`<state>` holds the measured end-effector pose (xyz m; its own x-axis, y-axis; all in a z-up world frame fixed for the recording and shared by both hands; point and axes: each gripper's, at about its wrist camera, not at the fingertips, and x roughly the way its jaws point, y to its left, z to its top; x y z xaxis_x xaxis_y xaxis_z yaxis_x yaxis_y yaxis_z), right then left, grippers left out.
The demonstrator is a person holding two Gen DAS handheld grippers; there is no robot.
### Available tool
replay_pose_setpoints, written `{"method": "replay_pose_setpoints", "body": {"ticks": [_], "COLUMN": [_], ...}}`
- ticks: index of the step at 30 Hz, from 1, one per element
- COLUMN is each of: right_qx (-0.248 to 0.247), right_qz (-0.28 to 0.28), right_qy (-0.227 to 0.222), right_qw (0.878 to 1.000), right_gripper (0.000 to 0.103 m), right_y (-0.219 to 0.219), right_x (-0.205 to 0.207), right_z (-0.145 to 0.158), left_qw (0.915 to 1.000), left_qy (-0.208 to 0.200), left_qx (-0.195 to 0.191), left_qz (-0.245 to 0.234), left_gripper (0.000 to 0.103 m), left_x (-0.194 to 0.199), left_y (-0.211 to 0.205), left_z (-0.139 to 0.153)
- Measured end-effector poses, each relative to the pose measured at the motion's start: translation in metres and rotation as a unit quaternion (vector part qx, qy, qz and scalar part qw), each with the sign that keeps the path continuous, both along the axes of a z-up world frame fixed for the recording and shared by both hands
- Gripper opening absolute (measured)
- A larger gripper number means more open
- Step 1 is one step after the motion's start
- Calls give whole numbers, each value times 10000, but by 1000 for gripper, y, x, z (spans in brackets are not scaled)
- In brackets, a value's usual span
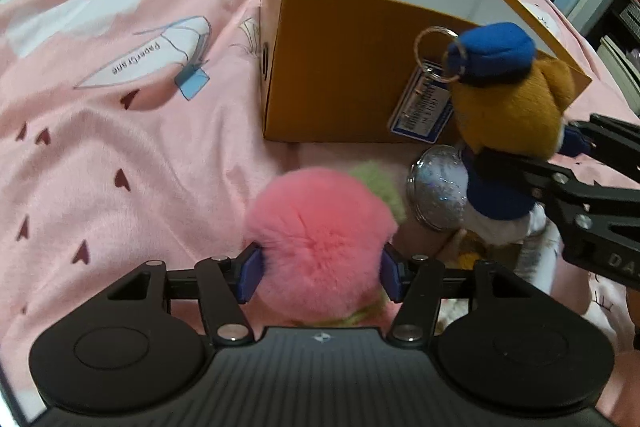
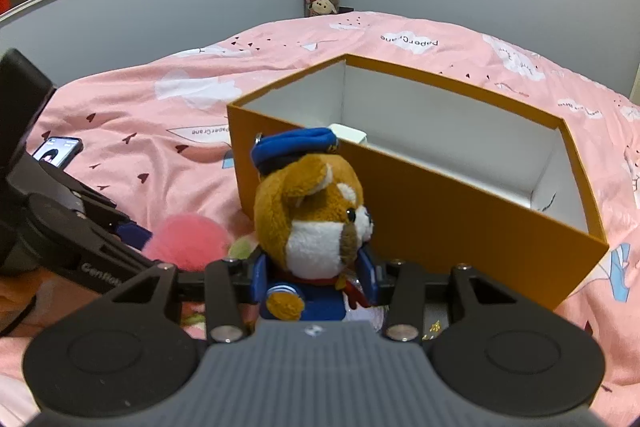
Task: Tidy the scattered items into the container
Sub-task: 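Lift the pom-pom and teddy bear toward the orange box with both grippers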
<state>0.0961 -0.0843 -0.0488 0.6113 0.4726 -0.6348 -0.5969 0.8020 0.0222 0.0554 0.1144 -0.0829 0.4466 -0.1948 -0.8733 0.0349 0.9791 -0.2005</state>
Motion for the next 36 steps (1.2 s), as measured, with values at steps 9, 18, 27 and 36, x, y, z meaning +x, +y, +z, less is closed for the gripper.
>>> {"method": "replay_pose_setpoints", "body": {"ticks": [9,18,27,36], "right_qx": [47,107,264,545], "right_qz": [-94,-120,-122,-158], "right_qy": [161,170,74,-78], "right_qw": [9998,9997,9995,9984], "right_gripper": [48,48,48,48], "right_y": [-4,-5,-10,-19], "right_x": [3,3,-1,-3], "right_z": [-9,-10,-5,21], "left_qw": [9998,9996,9990,9955], "left_qy": [180,33,-355,-940], "left_qx": [48,265,267,-91], "left_qz": [14,-20,10,-62], "left_gripper": [75,53,49,43], "left_x": [14,5,-11,-14], "left_y": [-7,-9,-5,0], "left_z": [-25,-22,4,59]}}
